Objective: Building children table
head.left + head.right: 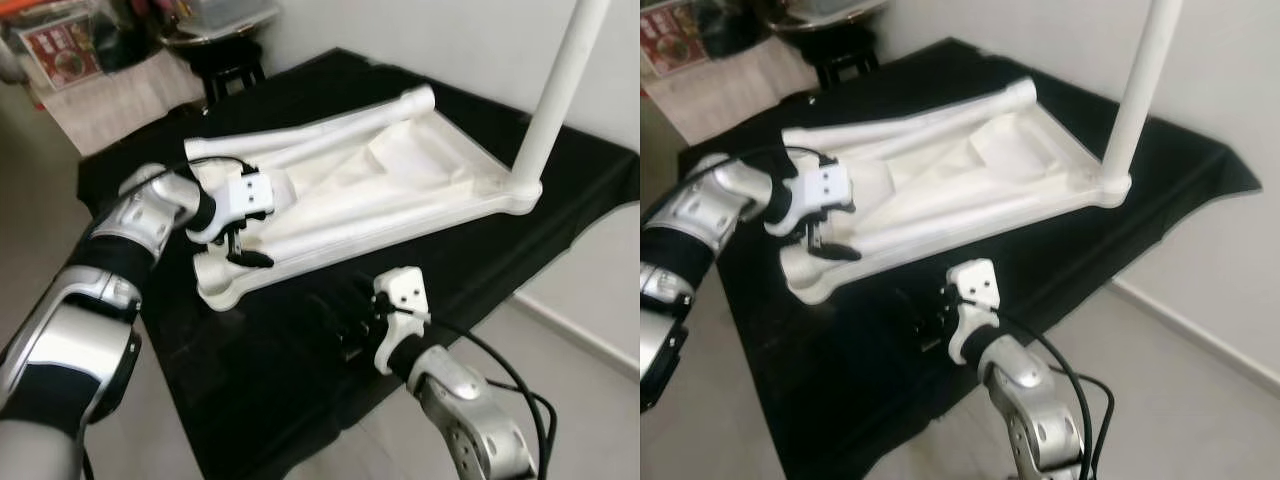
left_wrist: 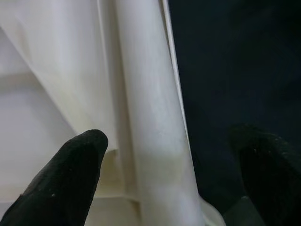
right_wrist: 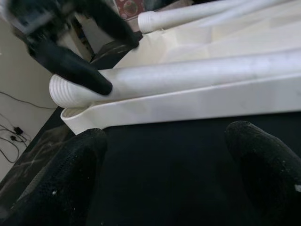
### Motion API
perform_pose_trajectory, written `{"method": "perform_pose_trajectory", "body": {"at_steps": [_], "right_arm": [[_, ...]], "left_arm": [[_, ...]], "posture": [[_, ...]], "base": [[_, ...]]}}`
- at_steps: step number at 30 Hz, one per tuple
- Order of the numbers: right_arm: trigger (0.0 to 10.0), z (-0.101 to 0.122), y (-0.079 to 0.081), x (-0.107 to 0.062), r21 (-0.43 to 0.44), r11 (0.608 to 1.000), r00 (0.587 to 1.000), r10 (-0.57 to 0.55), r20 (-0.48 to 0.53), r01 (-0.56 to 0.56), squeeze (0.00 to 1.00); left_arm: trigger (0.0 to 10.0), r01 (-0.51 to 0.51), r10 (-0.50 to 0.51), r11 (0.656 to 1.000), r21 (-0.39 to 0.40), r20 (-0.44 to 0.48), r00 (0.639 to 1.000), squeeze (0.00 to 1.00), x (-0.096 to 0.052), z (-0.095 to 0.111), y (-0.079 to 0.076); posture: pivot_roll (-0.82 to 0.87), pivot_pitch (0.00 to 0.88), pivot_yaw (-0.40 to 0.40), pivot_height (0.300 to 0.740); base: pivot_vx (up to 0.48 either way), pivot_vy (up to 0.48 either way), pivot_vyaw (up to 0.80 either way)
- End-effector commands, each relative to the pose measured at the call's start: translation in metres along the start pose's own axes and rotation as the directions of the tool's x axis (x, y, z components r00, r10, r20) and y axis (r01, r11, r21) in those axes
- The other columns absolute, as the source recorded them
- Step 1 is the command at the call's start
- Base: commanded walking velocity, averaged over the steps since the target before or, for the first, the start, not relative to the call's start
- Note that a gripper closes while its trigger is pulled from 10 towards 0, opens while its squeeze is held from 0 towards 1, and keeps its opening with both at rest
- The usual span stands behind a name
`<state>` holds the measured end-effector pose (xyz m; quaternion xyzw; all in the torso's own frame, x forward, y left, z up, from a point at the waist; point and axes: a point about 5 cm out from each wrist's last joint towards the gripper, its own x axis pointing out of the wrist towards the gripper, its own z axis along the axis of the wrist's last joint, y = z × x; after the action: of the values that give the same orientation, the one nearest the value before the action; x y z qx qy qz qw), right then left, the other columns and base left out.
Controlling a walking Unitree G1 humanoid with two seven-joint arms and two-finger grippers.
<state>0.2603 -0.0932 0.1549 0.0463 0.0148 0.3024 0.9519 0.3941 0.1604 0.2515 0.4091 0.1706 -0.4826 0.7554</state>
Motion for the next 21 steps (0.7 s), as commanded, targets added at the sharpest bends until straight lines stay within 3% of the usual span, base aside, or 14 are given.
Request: {"method": "perform_pose_trajectory", "body": {"at_steps": [1,14,15,21], "right_arm": [[10.0,-0.0014,0.0062,-0.0024,0.027,0.999,1.000,0.021,-0.011,-0.021,0.00],[10.0,0.0014,0.0120,-0.0091,0.054,0.998,0.999,0.021,-0.039,-0.019,0.00],[10.0,0.0013,0.0121,-0.0091,0.055,0.998,0.999,0.020,-0.040,-0.018,0.00],[10.0,0.0007,0.0126,-0.0081,0.063,0.998,0.999,0.019,-0.046,-0.016,0.00]], "left_arm": [[10.0,0.025,-0.027,0.999,-0.048,-0.059,0.998,0.00,0.0009,-0.0112,-0.0020],[9.8,-0.020,0.022,1.000,0.011,-0.172,0.985,0.00,0.0088,-0.0103,0.0025],[0.0,-0.016,0.018,1.000,0.011,-0.172,0.985,0.00,0.0094,-0.0097,0.0022],[0.0,0.033,-0.030,0.999,0.019,-0.177,0.984,0.00,0.0082,-0.0055,0.0021]], "posture": [[-0.16,0.299,0.146,0.740],[-0.17,0.300,0.153,0.740],[-0.17,0.295,0.153,0.740],[-0.17,0.278,0.155,0.740]], "base": [[0.000,0.000,0.00],[0.000,0.000,0.00],[0.000,0.000,0.00],[0.000,0.000,0.00]]}}
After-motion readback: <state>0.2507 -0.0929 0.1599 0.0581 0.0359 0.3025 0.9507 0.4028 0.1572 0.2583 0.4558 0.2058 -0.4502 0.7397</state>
